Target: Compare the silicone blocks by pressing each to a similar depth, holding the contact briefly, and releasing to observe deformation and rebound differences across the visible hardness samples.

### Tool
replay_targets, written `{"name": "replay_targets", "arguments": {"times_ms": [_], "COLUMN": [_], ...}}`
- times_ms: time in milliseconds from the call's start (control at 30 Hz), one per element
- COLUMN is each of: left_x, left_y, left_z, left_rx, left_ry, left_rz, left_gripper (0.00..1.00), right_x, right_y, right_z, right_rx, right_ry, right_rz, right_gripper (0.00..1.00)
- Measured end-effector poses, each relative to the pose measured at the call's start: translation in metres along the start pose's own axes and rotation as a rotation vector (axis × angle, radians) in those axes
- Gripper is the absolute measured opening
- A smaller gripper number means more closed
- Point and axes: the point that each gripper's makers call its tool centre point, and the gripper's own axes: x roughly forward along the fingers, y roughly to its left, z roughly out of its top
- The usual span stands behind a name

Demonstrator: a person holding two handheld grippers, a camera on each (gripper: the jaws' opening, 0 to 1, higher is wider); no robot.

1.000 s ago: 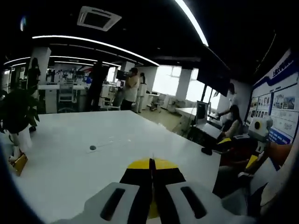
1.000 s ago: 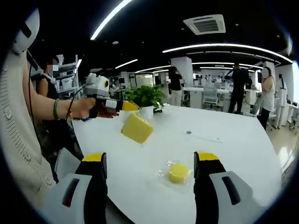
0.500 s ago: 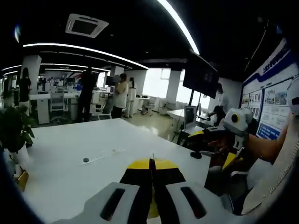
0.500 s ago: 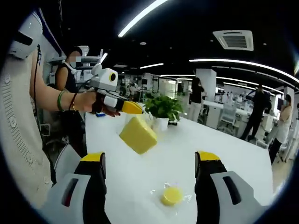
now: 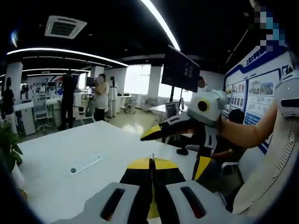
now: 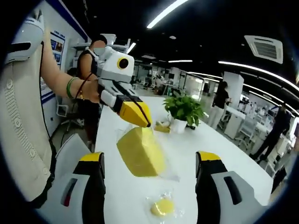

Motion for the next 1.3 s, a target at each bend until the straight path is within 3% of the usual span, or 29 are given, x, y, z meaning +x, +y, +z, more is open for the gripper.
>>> {"name": "replay_targets", "arguments": {"times_ms": [500,600,767,1067,1200,1300], "left_x": [0.009,0.011,0.010,-0.001,-0.007,-0.011], "left_y": [-0.012,-0.016,-0.020,-0.029,-0.037,-0.041], "left_z": [0.002,0.002,0.003,0.002,0.001,0.000], "left_rx": [0.040,0.053,0.059,0.082,0.095,0.107], "left_ry": [0.051,0.059,0.068,0.080,0.079,0.077], "left_rz": [-0.091,-0.119,-0.146,-0.173,-0.185,-0.204], "left_gripper": [0.00,0.00,0.00,0.00,0.00,0.00], "right_x": [0.045,0.050,0.052,0.050,0.050,0.049], "right_y": [0.016,0.019,0.031,0.039,0.044,0.051], "right_z": [-0.025,-0.035,-0.033,-0.024,-0.021,-0.022], "right_rx": [-0.026,-0.035,-0.036,-0.042,-0.072,-0.033], "right_ry": [0.123,0.172,0.146,0.109,0.124,0.159], "right_rz": [0.215,0.254,0.314,0.323,0.309,0.330], "right_gripper": [0.70,0.63,0.42,0.26,0.20,0.16]}}
